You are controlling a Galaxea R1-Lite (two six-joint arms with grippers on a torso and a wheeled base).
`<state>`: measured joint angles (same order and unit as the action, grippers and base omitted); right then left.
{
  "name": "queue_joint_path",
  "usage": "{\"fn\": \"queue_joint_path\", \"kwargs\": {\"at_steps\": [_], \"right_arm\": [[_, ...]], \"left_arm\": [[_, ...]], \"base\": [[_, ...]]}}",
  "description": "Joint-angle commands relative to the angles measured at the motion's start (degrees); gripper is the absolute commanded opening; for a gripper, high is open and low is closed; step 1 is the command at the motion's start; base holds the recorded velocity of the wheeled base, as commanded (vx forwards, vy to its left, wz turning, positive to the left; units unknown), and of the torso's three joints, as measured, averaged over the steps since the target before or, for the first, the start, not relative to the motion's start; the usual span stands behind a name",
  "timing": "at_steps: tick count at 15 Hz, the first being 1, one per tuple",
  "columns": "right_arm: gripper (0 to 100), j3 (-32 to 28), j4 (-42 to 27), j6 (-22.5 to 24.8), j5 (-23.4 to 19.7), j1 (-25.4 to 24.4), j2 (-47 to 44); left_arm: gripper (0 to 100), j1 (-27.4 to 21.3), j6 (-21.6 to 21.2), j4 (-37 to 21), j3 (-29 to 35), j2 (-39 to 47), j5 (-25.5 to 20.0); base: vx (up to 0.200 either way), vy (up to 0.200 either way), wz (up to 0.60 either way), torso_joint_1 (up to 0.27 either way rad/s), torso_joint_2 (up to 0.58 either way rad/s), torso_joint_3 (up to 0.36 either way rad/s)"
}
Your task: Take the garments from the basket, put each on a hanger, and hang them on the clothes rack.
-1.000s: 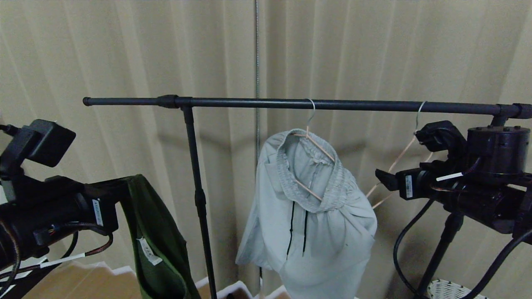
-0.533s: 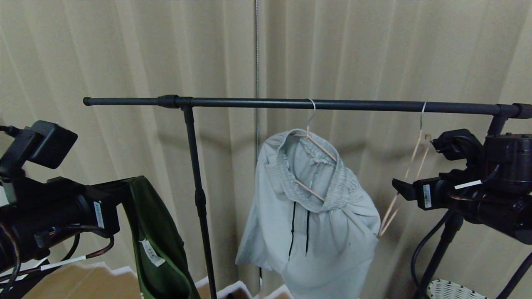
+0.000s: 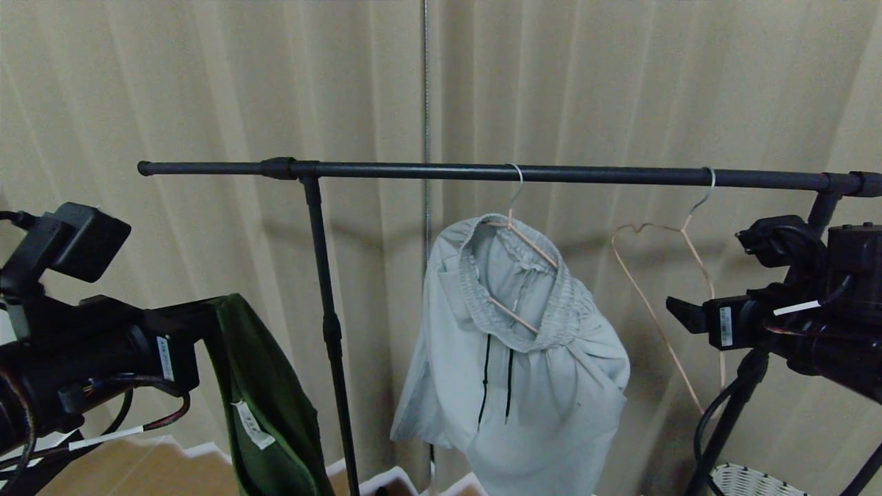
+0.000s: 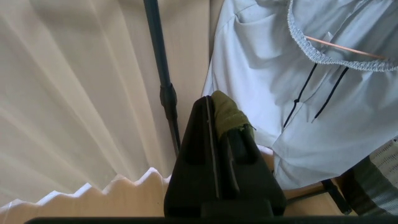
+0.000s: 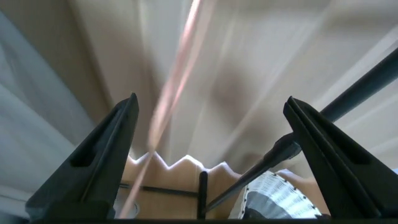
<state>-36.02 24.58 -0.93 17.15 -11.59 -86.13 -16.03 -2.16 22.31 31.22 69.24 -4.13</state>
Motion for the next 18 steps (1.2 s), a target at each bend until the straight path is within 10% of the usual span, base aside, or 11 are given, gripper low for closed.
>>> {"fn": "queue_joint_path", "kwargs": {"at_steps": [1, 14, 15, 18], "right_arm": [[100, -0.2, 0.0, -2.3, 0.1, -0.4, -1.9], [100, -6.7, -7.9, -7.5, -0.1, -0.4, -5.9], [0, -6.7, -7.8, -7.6, -0.1, -0.4, -5.8], [0, -6.6, -7.8, -7.6, -0.1, -0.4, -5.6]], "left_arm": [[0, -0.3, 0.0, 0.1, -0.3, 0.1, 0.0], [0, -0.4, 0.0, 0.1, -0.2, -0.2, 0.0], [0, -0.4, 0.0, 0.1, -0.2, -0.2, 0.0], [0, -0.4, 0.0, 0.1, -0.2, -0.2, 0.0]], "base": [[0.0, 0.0, 0.0, 0.0, 0.0, 0.0], [0.0, 0.0, 0.0, 0.0, 0.0, 0.0], [0.0, 0.0, 0.0, 0.0, 0.0, 0.0], [0.0, 0.0, 0.0, 0.0, 0.0, 0.0]]}}
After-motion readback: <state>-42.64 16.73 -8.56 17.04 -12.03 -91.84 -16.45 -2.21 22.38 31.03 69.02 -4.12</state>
